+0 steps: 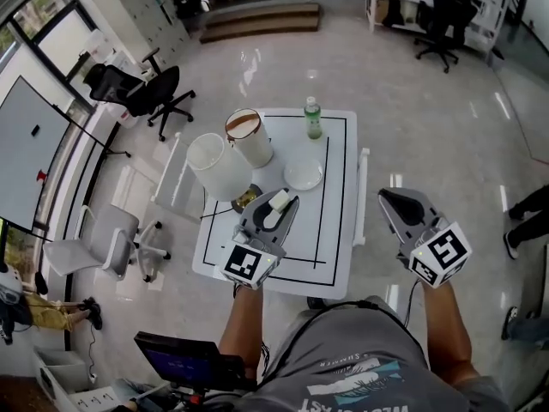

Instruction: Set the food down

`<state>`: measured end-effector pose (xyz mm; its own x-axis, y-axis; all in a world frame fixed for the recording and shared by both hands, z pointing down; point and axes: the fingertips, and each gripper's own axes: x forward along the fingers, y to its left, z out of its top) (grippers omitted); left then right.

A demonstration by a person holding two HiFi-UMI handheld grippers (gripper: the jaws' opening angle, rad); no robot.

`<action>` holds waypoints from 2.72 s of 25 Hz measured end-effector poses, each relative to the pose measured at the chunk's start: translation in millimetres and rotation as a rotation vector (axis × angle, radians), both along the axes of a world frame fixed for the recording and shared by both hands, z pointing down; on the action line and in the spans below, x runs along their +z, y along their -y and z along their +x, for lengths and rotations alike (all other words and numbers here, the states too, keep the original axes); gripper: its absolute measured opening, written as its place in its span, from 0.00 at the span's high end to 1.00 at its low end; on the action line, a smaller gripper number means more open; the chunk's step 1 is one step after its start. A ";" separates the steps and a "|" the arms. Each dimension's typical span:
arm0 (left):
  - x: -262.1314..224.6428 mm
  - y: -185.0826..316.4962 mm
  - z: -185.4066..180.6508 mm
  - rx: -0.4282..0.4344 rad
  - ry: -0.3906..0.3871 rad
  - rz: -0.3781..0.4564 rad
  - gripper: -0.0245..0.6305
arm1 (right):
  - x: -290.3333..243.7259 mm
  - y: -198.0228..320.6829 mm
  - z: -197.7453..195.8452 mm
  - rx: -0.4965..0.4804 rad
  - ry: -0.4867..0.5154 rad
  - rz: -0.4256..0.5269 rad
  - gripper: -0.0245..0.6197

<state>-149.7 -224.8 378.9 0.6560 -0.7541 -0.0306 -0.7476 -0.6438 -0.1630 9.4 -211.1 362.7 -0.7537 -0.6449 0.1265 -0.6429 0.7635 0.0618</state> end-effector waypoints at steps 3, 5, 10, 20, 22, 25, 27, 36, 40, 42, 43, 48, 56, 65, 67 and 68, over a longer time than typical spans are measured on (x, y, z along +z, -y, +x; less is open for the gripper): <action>11.6 12.2 -7.0 0.013 0.010 -0.006 0.82 | 3.0 -2.9 -7.5 0.021 -0.014 -0.006 0.95; 18.9 21.7 -10.0 0.016 0.023 -0.015 0.82 | 6.0 -3.7 -9.9 0.032 -0.025 -0.015 0.95; 38.8 42.5 -14.8 0.019 0.047 -0.046 0.82 | 13.2 0.3 -12.3 0.055 -0.034 -0.036 0.95; 81.5 91.9 -9.7 0.006 0.110 -0.124 0.82 | 24.9 22.0 -7.6 0.053 -0.029 -0.064 0.95; 94.3 102.0 -9.2 -0.001 0.126 -0.141 0.82 | 28.5 26.0 -5.9 0.052 -0.031 -0.069 0.95; 114.4 115.3 -7.3 -0.011 0.145 -0.179 0.82 | 33.8 32.1 0.6 0.057 -0.034 -0.082 0.95; 125.5 123.8 -4.5 -0.015 0.156 -0.204 0.82 | 34.3 35.8 5.8 0.060 -0.034 -0.091 0.95; 157.5 163.0 17.4 -0.020 0.207 -0.269 0.82 | 39.9 54.4 32.0 0.069 -0.038 -0.130 0.95; 178.0 177.4 17.5 -0.027 0.225 -0.302 0.82 | 45.7 63.0 38.1 0.075 -0.038 -0.139 0.95; 187.5 183.7 19.6 -0.031 0.235 -0.319 0.82 | 48.6 66.9 44.1 0.080 -0.041 -0.148 0.95; 192.2 186.9 20.9 -0.032 0.242 -0.327 0.82 | 49.6 68.7 46.7 0.082 -0.041 -0.151 0.95; 215.3 200.3 20.8 -0.039 0.278 -0.368 0.82 | 55.0 76.4 51.3 0.081 -0.041 -0.165 0.95; 244.2 218.1 20.7 -0.050 0.329 -0.417 0.82 | 61.8 89.8 64.7 0.089 -0.045 -0.188 0.95; 275.3 233.5 15.8 -0.054 0.414 -0.453 0.82 | 71.8 100.3 69.3 0.088 -0.055 -0.211 0.95; 281.8 235.9 14.7 -0.053 0.430 -0.461 0.82 | 73.5 102.6 69.8 0.089 -0.058 -0.215 0.95; 285.7 236.8 14.6 -0.051 0.440 -0.465 0.82 | 74.2 103.8 70.1 0.090 -0.059 -0.217 0.95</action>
<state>-135.1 -461.7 664.6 0.4958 -0.6545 0.5708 -0.7060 -0.6865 -0.1739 79.6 -314.9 436.9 -0.6819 -0.6619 0.3112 -0.7088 0.7031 -0.0578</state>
